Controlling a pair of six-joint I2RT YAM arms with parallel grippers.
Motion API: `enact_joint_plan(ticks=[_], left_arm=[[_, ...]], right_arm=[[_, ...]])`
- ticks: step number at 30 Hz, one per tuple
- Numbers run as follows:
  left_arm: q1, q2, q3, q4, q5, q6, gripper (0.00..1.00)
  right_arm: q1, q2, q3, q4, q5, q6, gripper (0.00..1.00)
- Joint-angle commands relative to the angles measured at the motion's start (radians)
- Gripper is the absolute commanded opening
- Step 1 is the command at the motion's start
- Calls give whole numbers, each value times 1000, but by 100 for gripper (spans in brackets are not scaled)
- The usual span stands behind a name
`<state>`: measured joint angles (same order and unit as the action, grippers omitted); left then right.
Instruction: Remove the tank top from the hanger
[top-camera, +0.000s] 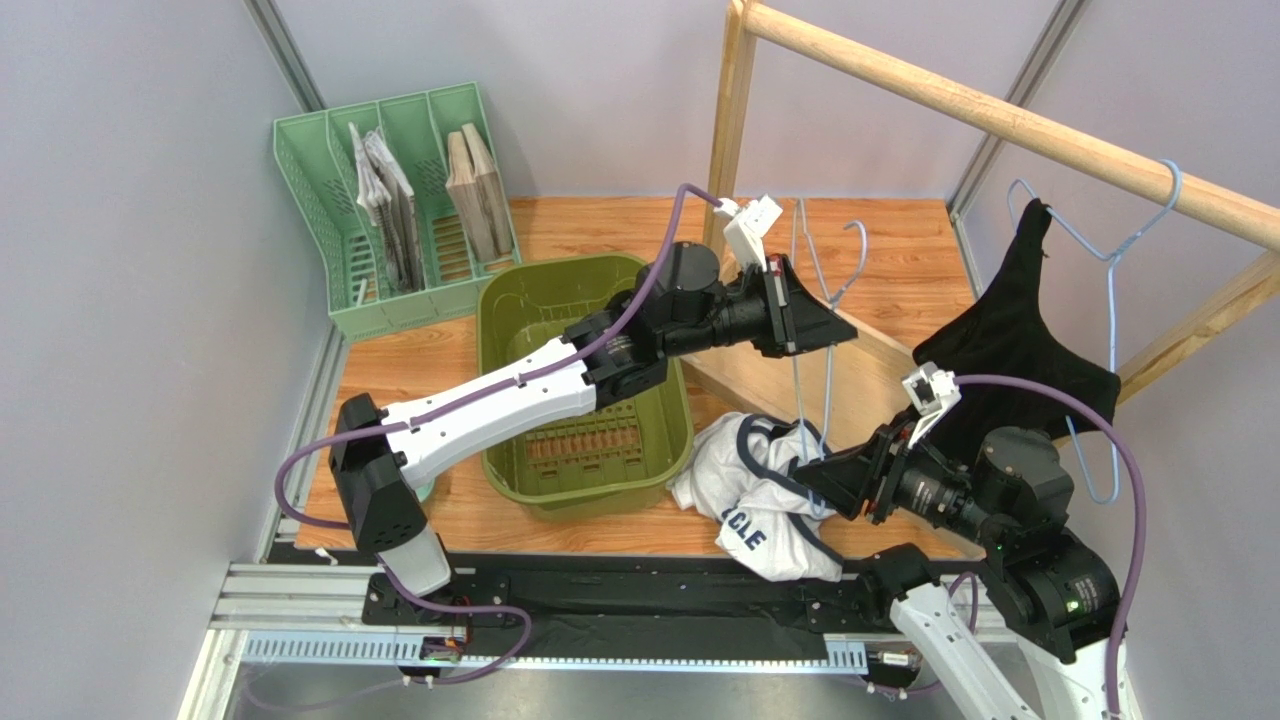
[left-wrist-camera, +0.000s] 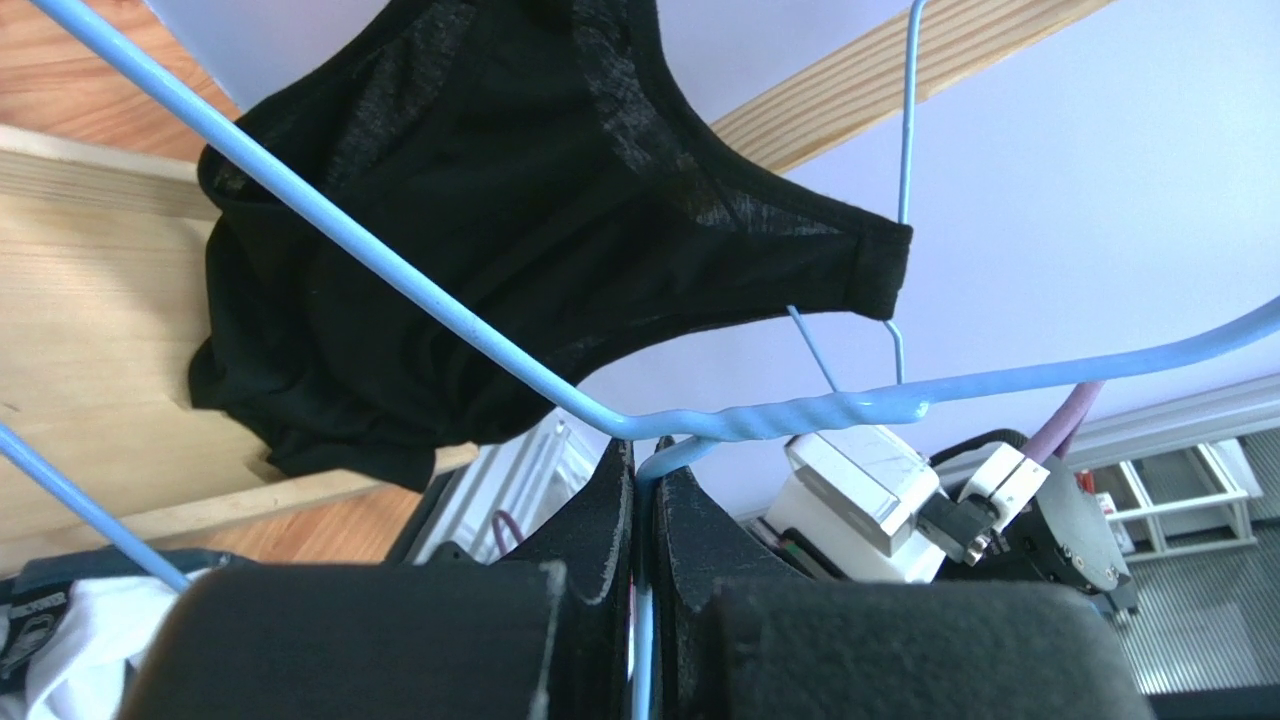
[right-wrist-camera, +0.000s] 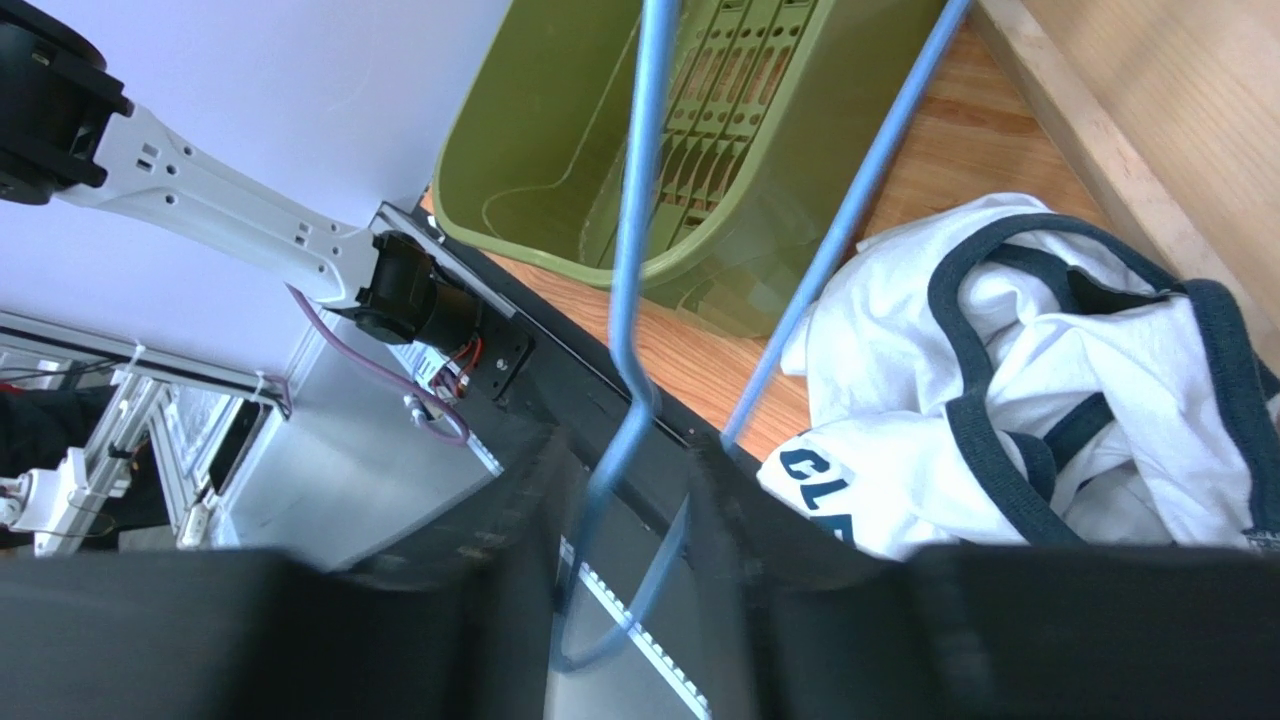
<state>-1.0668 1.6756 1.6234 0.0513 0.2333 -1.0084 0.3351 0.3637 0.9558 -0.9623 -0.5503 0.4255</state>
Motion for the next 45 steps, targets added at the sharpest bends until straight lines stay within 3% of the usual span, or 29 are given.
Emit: enact_joint_plan(ticks=[1, 5, 6, 11, 15, 18, 25, 30, 41, 45], left_arm=[[-35, -14, 35, 56, -35, -29, 0], [-41, -2, 43, 44, -31, -13, 0], [-42, -5, 43, 39, -35, -7, 0], [-41, -13, 62, -2, -5, 83, 2], [-41, -71, 46, -31, 17, 224, 46], [-41, -152, -23, -44, -11, 300, 67], [-42, -407, -243, -88, -5, 445, 72], [-42, -604, -414, -185, -54, 484, 73], [-56, -729, -649, -284, -17, 461, 74], [-106, -755, -709, -208, -32, 422, 74]], right_arm=[[1, -12, -23, 39, 39, 58, 29], [1, -12, -31, 33, 62, 96, 10], [1, -14, -29, 27, 67, 111, 0], [1, -32, 0, 22, 125, 196, 0], [-2, -17, 41, 2, 167, 278, 0], [2, -8, 84, -1, 202, 314, 0], [-1, 90, 231, -49, 262, 230, 0], [-1, 200, 394, -111, 401, 119, 0], [1, 425, 524, -30, 599, 59, 0], [1, 471, 541, 16, 619, 50, 0]])
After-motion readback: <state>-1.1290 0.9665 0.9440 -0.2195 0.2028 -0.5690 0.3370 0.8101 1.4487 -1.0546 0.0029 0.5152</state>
